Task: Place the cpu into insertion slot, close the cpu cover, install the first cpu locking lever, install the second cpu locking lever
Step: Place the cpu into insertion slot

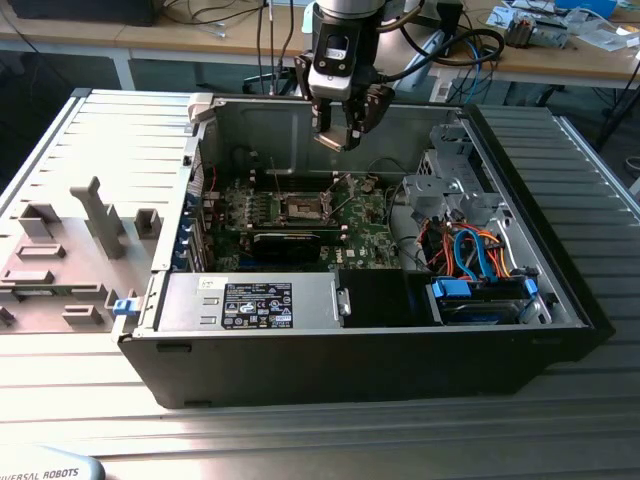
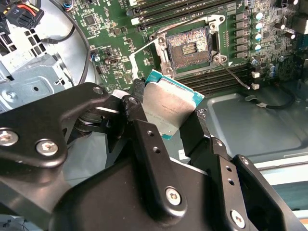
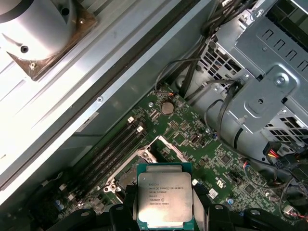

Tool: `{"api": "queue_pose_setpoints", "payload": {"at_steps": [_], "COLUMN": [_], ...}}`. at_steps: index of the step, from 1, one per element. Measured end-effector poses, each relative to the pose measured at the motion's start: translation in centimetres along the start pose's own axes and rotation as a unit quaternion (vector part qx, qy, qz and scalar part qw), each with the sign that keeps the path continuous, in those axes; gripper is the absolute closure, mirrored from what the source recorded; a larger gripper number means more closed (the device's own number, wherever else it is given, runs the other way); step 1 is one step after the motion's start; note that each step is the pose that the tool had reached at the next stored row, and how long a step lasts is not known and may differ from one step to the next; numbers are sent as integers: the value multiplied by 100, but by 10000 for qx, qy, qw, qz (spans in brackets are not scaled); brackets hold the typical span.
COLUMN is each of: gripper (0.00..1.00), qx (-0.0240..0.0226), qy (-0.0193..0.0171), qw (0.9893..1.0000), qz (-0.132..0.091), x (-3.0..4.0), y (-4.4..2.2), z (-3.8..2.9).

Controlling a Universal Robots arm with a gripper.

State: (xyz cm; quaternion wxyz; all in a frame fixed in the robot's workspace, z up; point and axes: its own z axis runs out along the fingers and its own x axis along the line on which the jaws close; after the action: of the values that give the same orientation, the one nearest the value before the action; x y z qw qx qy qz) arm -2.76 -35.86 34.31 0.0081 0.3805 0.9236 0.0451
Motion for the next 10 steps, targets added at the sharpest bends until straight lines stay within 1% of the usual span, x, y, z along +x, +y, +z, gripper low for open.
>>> {"api": "queue_pose_setpoints", "payload": {"at_steps": [10], "gripper": [46], "qx": [-1], "qy": [-4], "qw": [10000], "qz": [39], "x": [0], "y": [0], "z": [0]}}
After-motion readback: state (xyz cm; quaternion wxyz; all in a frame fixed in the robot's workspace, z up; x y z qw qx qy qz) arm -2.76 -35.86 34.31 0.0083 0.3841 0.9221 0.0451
